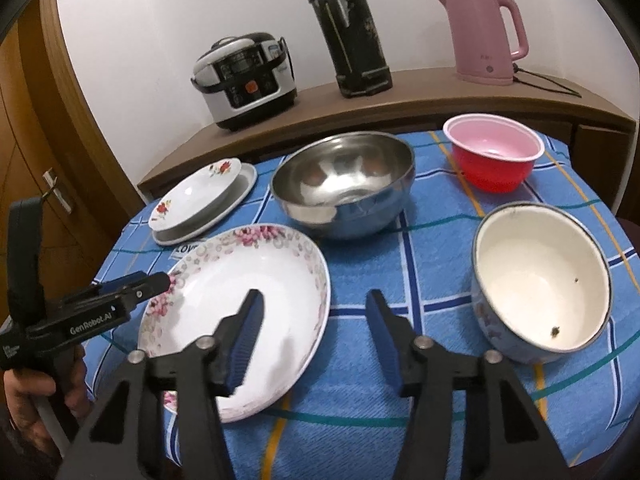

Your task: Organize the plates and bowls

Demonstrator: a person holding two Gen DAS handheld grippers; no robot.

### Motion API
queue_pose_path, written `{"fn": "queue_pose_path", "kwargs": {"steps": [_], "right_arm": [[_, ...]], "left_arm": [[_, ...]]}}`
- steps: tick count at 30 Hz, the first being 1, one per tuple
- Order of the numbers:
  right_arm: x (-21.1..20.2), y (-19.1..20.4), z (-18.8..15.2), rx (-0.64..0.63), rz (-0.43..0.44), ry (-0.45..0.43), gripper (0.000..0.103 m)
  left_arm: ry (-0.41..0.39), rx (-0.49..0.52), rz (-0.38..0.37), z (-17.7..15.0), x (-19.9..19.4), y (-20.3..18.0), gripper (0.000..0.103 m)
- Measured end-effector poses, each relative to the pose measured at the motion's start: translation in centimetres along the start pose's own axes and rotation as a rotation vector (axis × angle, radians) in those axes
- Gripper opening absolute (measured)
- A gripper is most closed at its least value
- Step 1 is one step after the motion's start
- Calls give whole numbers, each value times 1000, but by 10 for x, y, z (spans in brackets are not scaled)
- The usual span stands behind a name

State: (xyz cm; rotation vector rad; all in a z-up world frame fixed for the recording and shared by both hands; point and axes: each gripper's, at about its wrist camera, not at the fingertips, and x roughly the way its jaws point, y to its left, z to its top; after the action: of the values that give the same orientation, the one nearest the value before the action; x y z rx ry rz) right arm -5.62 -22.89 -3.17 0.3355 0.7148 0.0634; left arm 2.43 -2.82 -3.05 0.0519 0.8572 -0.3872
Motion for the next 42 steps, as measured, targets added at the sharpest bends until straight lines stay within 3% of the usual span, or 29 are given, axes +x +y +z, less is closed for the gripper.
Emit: {"fn": "queue_pose_path", "kwargs": {"steps": [18, 35, 40, 42], "right_arm": [[21, -5, -7, 41, 18, 62, 44], [35, -1, -11, 38, 35, 84, 24], [37, 6, -12, 13, 41, 89, 24], [37, 6, -12, 13, 38, 86, 24]], "left_arm": [[41, -19, -48, -1, 19, 1, 48], [52, -6, -101, -2, 27, -3, 48], [50, -6, -116, -4, 26, -5, 48], [48, -6, -126, -4, 26, -6, 44]]}}
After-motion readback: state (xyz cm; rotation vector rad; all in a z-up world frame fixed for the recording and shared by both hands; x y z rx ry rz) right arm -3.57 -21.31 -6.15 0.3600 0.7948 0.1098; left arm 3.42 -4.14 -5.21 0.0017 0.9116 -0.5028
